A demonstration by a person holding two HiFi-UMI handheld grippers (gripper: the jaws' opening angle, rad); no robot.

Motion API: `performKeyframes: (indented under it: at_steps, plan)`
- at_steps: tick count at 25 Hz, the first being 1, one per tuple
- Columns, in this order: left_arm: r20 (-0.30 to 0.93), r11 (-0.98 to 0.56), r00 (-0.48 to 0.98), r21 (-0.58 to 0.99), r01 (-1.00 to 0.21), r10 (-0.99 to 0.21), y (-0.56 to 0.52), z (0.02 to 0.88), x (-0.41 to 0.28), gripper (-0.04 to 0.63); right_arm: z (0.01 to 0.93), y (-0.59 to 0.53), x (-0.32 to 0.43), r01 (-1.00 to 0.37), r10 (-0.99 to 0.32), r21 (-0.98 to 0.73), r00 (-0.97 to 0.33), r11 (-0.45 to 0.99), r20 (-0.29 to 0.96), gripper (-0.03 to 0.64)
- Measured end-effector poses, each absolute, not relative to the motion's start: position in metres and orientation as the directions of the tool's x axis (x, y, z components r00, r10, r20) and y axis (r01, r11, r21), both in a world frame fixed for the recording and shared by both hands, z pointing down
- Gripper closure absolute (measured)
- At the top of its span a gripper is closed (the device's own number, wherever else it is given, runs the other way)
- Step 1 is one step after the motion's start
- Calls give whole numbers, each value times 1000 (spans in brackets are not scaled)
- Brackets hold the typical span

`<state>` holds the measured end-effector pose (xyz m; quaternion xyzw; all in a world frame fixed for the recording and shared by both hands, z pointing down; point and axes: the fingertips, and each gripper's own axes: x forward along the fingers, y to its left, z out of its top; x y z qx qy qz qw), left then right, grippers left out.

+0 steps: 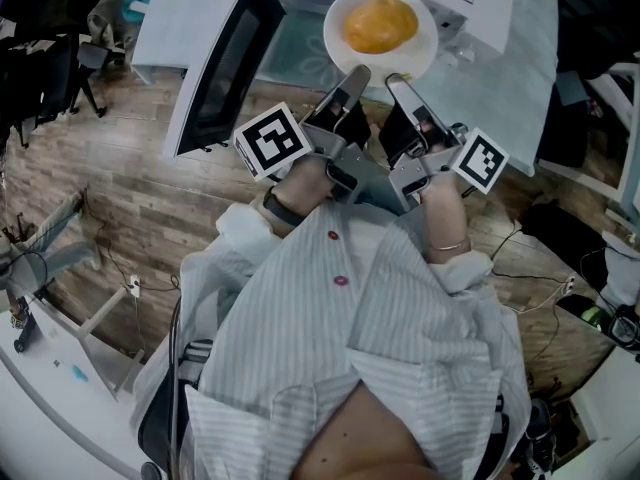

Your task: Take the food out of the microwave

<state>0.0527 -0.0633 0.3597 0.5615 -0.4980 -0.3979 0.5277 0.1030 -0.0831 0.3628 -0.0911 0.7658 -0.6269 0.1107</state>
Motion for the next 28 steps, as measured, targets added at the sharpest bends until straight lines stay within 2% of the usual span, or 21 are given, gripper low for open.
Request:
performKeyframes:
  at_steps: [28]
  plan:
    - [80, 53, 215, 990, -128, -973, -65, 364, 54, 575, 367, -83, 105, -21, -304, -980, -952, 197, -40, 575]
